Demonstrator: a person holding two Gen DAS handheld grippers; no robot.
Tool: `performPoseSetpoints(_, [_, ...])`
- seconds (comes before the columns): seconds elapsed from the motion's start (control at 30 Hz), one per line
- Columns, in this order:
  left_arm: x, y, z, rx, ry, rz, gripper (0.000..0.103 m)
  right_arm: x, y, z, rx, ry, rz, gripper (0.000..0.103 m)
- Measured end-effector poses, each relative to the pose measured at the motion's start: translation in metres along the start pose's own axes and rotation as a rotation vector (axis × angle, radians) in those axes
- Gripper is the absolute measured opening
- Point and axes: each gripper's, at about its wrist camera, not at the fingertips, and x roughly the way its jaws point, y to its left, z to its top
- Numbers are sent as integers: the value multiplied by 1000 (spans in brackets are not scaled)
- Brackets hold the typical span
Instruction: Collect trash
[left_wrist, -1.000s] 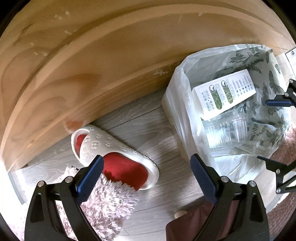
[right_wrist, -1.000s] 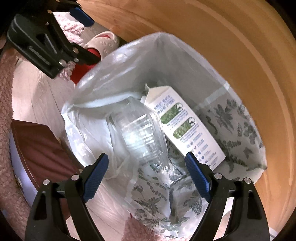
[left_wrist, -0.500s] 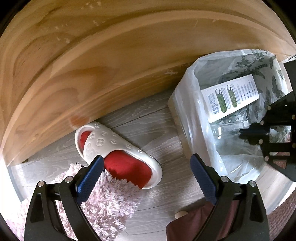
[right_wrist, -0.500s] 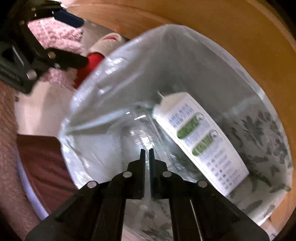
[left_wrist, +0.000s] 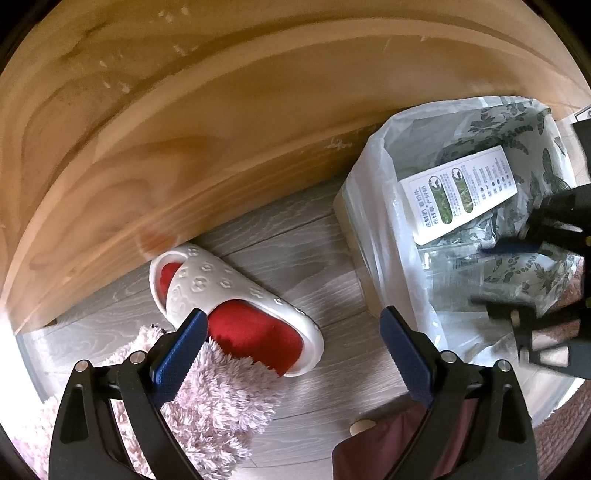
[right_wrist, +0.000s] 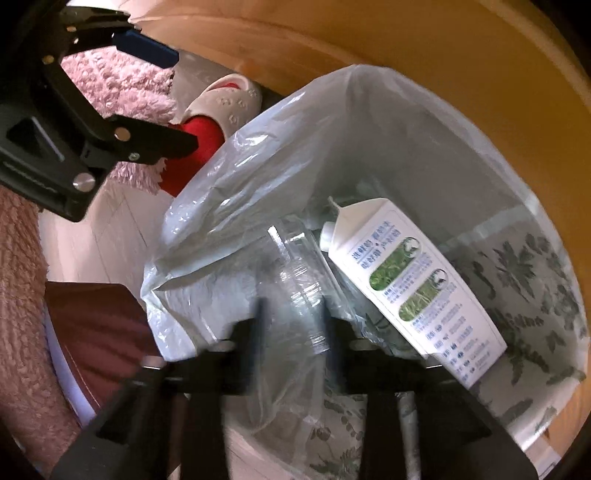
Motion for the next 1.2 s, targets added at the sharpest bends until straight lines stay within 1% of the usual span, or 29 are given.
performPoseSetpoints(0.23, [-8,-2,-2,-3,-22,3,91,-21,-1,-10,50,-35,-36,53])
performPoseSetpoints(0.3, [-12,-2,-3,-7,-30,5,91,-26,3,-12,61,-44,-58,59])
performPoseSetpoints(0.43, [-20,-2,-4,-19,-52,3,91,-34,2,-16,87,-54,-87,65])
performPoseSetpoints(0.47, [-23,-2,-5,-23,-61,1,91,-35,4,-17,94,-56,-103,69])
performPoseSetpoints(0.53, [-26,-2,-7,-29,-69,-1,91,-37,4,-20,100,-61,-115,72])
performPoseSetpoints(0.63, [-30,-1,-10,-41,-82,-9,91,-42,5,-23,119,-69,-128,85])
performPoseSetpoints(0.67, [-32,-1,-12,-45,-88,-13,91,-44,6,-24,124,-77,-137,87])
performPoseSetpoints(0.73, [-36,-1,-14,-54,-99,-23,91,-50,7,-26,139,-93,-151,87])
performPoseSetpoints(0.77, [-38,-1,-16,-60,-108,-30,94,-51,7,-26,146,-99,-153,87])
performPoseSetpoints(0.8, [-40,-1,-17,-64,-114,-35,95,-53,6,-27,154,-108,-157,92])
performPoseSetpoints(1.03, [-53,-2,-25,-75,-166,-74,95,-77,6,-33,214,-197,-209,92])
performPoseSetpoints(1.2, [-67,-1,-29,-94,-225,-98,95,-94,8,-35,246,-272,-238,92])
